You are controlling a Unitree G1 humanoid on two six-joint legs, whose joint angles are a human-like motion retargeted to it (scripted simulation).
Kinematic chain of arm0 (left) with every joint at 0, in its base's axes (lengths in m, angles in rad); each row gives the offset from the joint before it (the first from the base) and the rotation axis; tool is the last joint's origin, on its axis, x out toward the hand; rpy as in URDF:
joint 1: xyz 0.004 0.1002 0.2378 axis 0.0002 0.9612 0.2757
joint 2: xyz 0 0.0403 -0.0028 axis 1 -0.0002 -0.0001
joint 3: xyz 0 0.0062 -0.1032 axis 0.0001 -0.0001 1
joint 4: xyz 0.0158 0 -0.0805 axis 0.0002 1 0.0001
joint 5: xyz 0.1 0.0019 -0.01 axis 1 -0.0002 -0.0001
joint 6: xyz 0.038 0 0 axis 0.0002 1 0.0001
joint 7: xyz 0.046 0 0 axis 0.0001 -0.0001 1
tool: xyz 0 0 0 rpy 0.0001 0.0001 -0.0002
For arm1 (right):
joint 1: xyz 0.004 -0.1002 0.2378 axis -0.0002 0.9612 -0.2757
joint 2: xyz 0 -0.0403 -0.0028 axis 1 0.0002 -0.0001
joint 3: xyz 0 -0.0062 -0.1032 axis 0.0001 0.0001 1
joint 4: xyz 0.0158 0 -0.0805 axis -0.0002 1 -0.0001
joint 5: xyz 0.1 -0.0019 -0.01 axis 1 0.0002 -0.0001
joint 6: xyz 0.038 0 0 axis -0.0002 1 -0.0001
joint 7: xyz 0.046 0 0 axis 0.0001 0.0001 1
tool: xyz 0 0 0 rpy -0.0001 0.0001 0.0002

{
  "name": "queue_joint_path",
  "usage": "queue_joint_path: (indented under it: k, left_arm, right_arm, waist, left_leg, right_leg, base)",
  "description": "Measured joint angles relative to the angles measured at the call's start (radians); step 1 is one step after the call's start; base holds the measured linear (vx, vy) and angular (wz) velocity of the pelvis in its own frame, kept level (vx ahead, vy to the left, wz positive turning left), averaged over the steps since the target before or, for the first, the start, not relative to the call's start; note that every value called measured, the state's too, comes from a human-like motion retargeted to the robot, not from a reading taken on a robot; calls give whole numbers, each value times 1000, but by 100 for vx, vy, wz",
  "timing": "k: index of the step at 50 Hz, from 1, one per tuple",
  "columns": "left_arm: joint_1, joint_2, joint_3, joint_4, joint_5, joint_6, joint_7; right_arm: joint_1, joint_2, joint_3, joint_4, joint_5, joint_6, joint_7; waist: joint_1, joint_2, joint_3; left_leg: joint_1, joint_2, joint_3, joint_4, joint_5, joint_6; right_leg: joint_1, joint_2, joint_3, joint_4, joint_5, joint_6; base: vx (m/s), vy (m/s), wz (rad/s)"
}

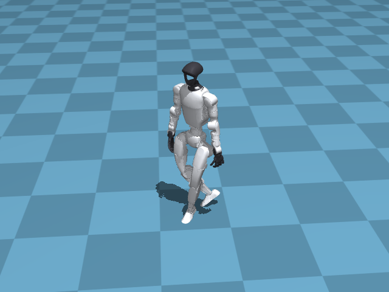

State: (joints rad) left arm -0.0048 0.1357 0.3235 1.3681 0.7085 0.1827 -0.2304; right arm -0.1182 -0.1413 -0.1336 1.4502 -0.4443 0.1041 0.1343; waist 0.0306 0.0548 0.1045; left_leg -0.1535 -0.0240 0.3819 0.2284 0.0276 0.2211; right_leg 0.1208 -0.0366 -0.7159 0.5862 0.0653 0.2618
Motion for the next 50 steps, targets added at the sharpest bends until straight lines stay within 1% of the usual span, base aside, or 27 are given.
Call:
queue_joint_path:
  k: [2,3,5,6,8,10,12,14,15,16,18,20,21,22,25,26,27,30,32,33,35,37,40,42,45,47,50]
  left_arm:
    - [-31,-7,11,-36,-30,-3,22]
    - [-43,-16,11,-55,-50,-4,35]
    - [-59,-36,2,-89,-104,-13,62]
    - [-65,-41,-3,-104,-128,-23,73]
    - [-74,-52,-16,-132,-165,-39,85]
    - [-79,-58,-32,-155,-169,-53,80]
    - [-79,-57,-47,-169,-153,-59,74]
    - [-69,-54,-53,-176,-142,-58,80]
    - [-64,-51,-54,-176,-139,-55,85]
    - [-58,-47,-48,-174,-141,-53,87]
    - [-47,-38,-29,-163,-143,-44,87]
    - [-34,-27,-3,-143,-148,-27,95]
    - [-29,-19,10,-128,-153,-17,104]
    - [-24,-11,22,-113,-158,-8,112]
    - [-16,11,51,-69,-175,16,141]
    - [-11,12,63,-56,-181,22,155]
    - [-4,13,77,-41,-189,25,169]
    - [32,22,113,16,-226,21,196]
    - [67,26,112,55,-233,25,179]
    - [79,28,109,76,-228,29,166]
    - [91,25,103,111,-191,44,145]
    - [94,18,94,132,-131,58,125]
    - [97,4,69,137,-54,54,77]
    - [97,-13,56,130,-30,38,53]
    - [107,-49,55,116,-28,12,34]
    - [121,-69,66,117,-42,2,26]
    - [140,-85,87,132,-51,8,11]
  right_arm:
    - [16,-5,20,21,-22,1,-122]
    - [23,-7,18,41,-36,-3,-200]
    - [31,-12,15,98,-54,-9,-333]
    - [32,-16,21,122,-53,-6,-346]
    - [37,-19,28,155,-45,12,-313]
    - [50,-16,14,159,-34,41,-212]
    - [67,-9,-4,147,-11,60,-123]
    - [78,-4,-9,145,19,72,-72]
    - [79,-3,-9,146,33,79,-52]
    - [74,-3,-3,144,39,95,-36]
    - [61,-2,17,126,40,147,-5]
    - [47,-1,46,86,24,206,24]
    - [38,-1,56,61,7,214,29]
    - [27,-2,63,34,-11,217,32]
    - [-28,-14,69,-46,-64,193,23]
    - [-52,-21,72,-74,-79,190,23]
    - [-76,-28,77,-104,-91,191,26]
    - [-141,-25,102,-205,-110,208,47]
    - [-172,-8,95,-262,-102,184,57]
    - [-184,4,90,-291,-91,165,63]
    - [-194,25,87,-344,-42,116,67]
    - [-188,40,85,-384,25,67,62]
    - [-168,60,66,-413,98,29,51]
    - [-157,68,45,-406,105,31,68]
    - [-154,76,34,-357,95,53,105]
    - [-151,88,41,-312,67,69,133]
    - [-130,105,71,-253,11,61,161]
  waist:
    - [27,7,-2]
    - [23,10,-1]
    - [-18,5,13]
    - [-32,4,18]
    - [-55,0,26]
    - [-76,-9,34]
    - [-85,-24,43]
    - [-85,-32,49]
    - [-86,-34,53]
    - [-90,-33,57]
    - [-90,-29,66]
    - [-60,-25,66]
    - [-36,-28,62]
    - [-14,-31,60]
    - [26,-29,67]
    - [32,-24,71]
    - [33,-19,75]
    - [-28,-12,69]
    - [-90,-12,52]
    - [-117,-13,47]
    - [-154,-28,36]
    - [-153,-48,24]
    - [-90,-68,13]
    - [-41,-74,15]
    - [17,-86,24]
    - [20,-93,23]
    - [5,-94,12]
  left_leg:
    - [-9,15,-51,4,8,-14]
    - [-9,5,-93,6,11,-15]
    - [15,-44,-191,-4,22,-10]
    - [22,-55,-232,-9,29,-15]
    - [32,-83,-319,-19,44,-29]
    - [42,-121,-422,-31,58,-50]
    - [56,-161,-519,-44,70,-76]
    - [70,-193,-612,-55,75,-105]
    - [76,-209,-666,-56,76,-120]
    - [77,-222,-714,-53,74,-133]
    - [71,-243,-792,-46,69,-157]
    - [58,-252,-822,-46,59,-175]
    - [48,-256,-815,-50,54,-182]
    - [37,-261,-812,-55,50,-191]
    - [9,-278,-846,-66,41,-217]
    - [-4,-267,-797,-72,37,-211]
    - [-20,-247,-715,-77,28,-206]
    - [-65,-122,-229,-82,-13,-192]
    - [-65,-62,22,-67,-19,-185]
    - [-64,-36,128,-48,-16,-188]
    - [-59,-6,286,3,2,-151]
    - [-70,-2,296,71,9,-131]
    - [-111,-27,154,151,-5,-138]
    - [-114,-41,68,150,-33,-151]
    - [-92,-47,9,115,-90,-120]
    - [-74,-47,-12,95,-118,-92]
    - [-41,-51,-30,55,-124,-108]
  right_leg:
    - [-71,-23,45,88,-54,0]
    - [-89,-39,56,104,-72,0]
    - [-104,-79,85,102,-105,-8]
    - [-111,-88,98,71,-121,-47]
    - [-132,-93,157,-10,-154,-121]
    - [-167,-64,307,-98,-197,-158]
    - [-194,-1,558,-171,-221,-150]
    - [-196,65,799,-227,-219,-138]
    - [-194,86,886,-248,-217,-132]
    - [-191,95,901,-257,-226,-149]
    - [-181,97,860,-268,-247,-194]
    - [-158,65,698,-295,-283,-268]
    - [-141,52,640,-327,-288,-281]
    - [-127,41,596,-355,-290,-286]
    - [-112,22,525,-410,-281,-264]
    - [-103,22,490,-430,-285,-275]
    - [-93,24,457,-450,-288,-283]
    - [-59,40,374,-507,-304,-291]
    - [-38,42,304,-537,-319,-287]
    - [-28,43,272,-550,-324,-288]
    - [-9,30,222,-572,-329,-288]
    - [3,11,196,-587,-332,-284]
    - [10,-8,171,-594,-335,-279]
    - [13,-14,155,-591,-335,-274]
    - [25,-27,132,-589,-339,-262]
    - [36,-32,113,-591,-339,-250]
    - [63,-19,74,-598,-338,-230]
  base:
    - [4,-10,181]
    - [8,-2,270]
    - [7,-2,341]
    - [1,-10,336]
    - [-4,-17,313]
    - [-5,-18,321]
    - [-8,-20,307]
    - [-8,-18,288]
    - [-11,-18,288]
    - [-15,-19,285]
    - [-18,-20,256]
    - [-19,-19,182]
    - [-24,-22,149]
    - [-30,-23,155]
    - [-35,-17,182]
    - [-41,-15,187]
    - [-37,-15,193]
    - [-21,-11,233]
    - [-20,-5,268]
    - [-24,0,260]
    - [-20,1,242]
    - [-17,3,192]
    - [-16,7,122]
    - [-14,13,94]
    - [-9,18,81]
    - [2,17,89]
    - [14,17,84]
